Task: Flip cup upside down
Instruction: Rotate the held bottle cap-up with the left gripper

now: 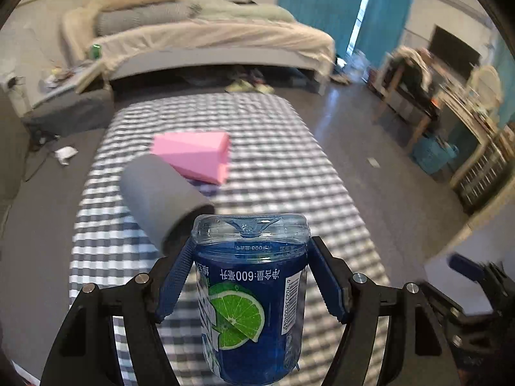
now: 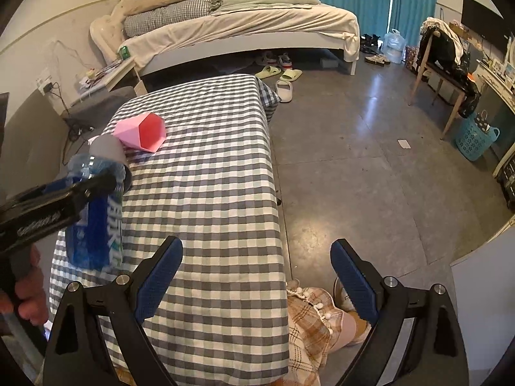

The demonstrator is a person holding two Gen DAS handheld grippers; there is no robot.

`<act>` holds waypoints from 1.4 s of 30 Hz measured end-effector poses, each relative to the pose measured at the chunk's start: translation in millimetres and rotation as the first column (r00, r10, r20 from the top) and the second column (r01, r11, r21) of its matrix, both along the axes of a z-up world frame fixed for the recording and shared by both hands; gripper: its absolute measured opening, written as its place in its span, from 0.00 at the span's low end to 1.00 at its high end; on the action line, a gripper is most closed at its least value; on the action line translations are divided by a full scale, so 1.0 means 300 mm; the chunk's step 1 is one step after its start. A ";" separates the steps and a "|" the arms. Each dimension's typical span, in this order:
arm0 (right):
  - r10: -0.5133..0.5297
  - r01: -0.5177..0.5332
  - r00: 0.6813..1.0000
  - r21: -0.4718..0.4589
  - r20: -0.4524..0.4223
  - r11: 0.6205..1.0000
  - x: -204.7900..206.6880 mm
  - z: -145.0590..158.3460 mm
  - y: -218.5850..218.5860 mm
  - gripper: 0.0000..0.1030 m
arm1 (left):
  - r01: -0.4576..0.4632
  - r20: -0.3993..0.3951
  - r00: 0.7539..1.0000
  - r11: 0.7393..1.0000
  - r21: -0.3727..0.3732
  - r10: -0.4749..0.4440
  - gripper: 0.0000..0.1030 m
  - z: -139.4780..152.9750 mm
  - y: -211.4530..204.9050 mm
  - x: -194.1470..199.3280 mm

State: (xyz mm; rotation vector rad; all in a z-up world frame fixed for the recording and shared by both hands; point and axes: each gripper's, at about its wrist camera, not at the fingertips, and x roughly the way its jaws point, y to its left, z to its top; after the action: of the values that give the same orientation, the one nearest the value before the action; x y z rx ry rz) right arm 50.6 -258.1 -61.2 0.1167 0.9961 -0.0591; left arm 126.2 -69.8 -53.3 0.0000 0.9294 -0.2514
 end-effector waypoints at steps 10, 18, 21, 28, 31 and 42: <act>-0.011 0.012 1.000 -0.017 0.019 1.000 -0.027 0.037 0.003 0.91 | -0.022 0.077 0.997 0.996 -0.085 0.029 0.71 -0.088 0.053 -0.098; 0.015 -0.014 1.000 -0.020 0.027 1.000 -0.048 0.039 0.042 0.91 | 0.009 0.009 1.000 0.996 -0.085 -0.008 0.71 -0.099 0.109 -0.189; 0.027 -0.027 0.999 -0.017 0.026 0.999 -0.054 0.037 0.058 0.91 | -0.005 -0.077 0.997 0.999 -0.047 0.001 0.81 -0.104 0.103 -0.166; 0.022 -0.022 0.999 0.004 0.029 1.000 -0.068 0.036 0.049 0.91 | 0.019 -0.204 0.979 0.995 0.094 0.001 0.91 -0.094 0.057 -0.110; 0.020 -0.021 0.999 0.013 0.031 1.000 -0.056 0.036 0.041 0.91 | 0.024 -0.280 0.960 0.998 0.050 -0.010 0.91 -0.087 0.056 -0.062; 0.007 -0.007 1.000 0.055 -0.001 0.998 0.002 -0.018 0.007 0.91 | 0.029 -0.428 0.904 0.998 0.055 -0.003 0.70 -0.128 0.023 0.093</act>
State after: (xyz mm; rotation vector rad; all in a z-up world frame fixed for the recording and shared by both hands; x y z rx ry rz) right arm 51.2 -255.9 -66.6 0.1640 0.9993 -0.0254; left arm 154.2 -62.9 -91.8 0.0077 1.3767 -0.2428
